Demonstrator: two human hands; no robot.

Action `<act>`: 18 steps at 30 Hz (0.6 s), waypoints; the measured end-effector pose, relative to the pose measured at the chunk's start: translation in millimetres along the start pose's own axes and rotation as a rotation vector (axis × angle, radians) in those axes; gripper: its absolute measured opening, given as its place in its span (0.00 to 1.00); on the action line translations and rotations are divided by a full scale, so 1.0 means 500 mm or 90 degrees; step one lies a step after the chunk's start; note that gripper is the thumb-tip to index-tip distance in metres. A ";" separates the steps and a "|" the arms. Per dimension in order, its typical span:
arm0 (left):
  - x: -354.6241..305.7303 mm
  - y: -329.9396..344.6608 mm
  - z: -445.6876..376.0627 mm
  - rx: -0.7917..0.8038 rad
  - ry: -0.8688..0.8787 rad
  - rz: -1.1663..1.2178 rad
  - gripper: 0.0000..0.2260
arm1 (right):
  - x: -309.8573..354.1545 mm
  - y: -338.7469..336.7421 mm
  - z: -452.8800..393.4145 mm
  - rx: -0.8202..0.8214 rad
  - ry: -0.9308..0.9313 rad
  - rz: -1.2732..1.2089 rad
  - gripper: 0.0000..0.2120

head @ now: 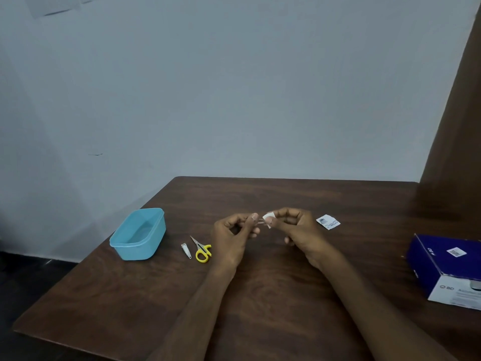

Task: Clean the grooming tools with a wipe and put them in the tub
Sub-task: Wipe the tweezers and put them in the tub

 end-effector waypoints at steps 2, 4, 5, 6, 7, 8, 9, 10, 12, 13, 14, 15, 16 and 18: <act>0.003 -0.007 -0.002 -0.047 0.002 0.030 0.06 | 0.002 -0.008 -0.007 -0.018 0.020 -0.041 0.08; 0.007 -0.011 -0.003 -0.068 0.002 0.064 0.04 | 0.002 -0.016 -0.012 -0.026 0.035 -0.074 0.07; 0.007 -0.009 -0.003 -0.061 0.003 0.072 0.04 | 0.002 -0.018 -0.012 -0.020 0.038 -0.073 0.07; 0.007 -0.007 -0.002 -0.045 0.007 0.072 0.04 | 0.001 -0.017 -0.011 -0.009 0.039 -0.061 0.06; 0.005 -0.004 -0.001 -0.028 0.011 0.069 0.04 | 0.001 -0.016 -0.011 0.004 0.037 -0.042 0.06; 0.004 -0.002 0.000 -0.014 0.014 0.068 0.05 | 0.002 -0.012 -0.008 0.016 0.032 -0.022 0.06; 0.005 -0.002 0.000 -0.005 0.015 0.072 0.05 | 0.001 -0.009 -0.007 0.025 0.026 -0.005 0.07; 0.007 -0.002 0.000 -0.001 0.013 0.076 0.06 | 0.001 -0.006 -0.007 0.030 0.022 0.008 0.08; 0.010 -0.004 -0.001 -0.002 0.006 0.083 0.08 | 0.001 -0.004 -0.005 0.034 0.013 0.025 0.10; 0.012 -0.005 -0.002 -0.007 0.004 0.083 0.09 | 0.002 -0.005 -0.005 0.032 0.006 0.035 0.10; 0.014 -0.007 -0.003 -0.015 0.002 0.084 0.09 | 0.003 -0.008 -0.004 0.024 0.001 0.046 0.09; 0.016 -0.009 -0.004 -0.023 0.002 0.088 0.09 | 0.004 -0.010 -0.005 0.012 -0.007 0.056 0.08; 0.017 -0.011 -0.004 -0.030 -0.003 0.094 0.09 | 0.003 -0.012 -0.005 0.000 -0.018 0.070 0.07; 0.021 -0.008 -0.004 -0.037 -0.008 0.099 0.08 | 0.004 -0.012 -0.003 -0.010 -0.055 0.109 0.05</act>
Point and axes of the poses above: each hand's wrist, its own z-axis away from the middle knuckle, its own y-axis out of the palm, x = y × z, the point moved 5 cm from there along -z, towards the middle knuckle, and after that the axes turned 12 degrees about y, right-handed, at the moved point
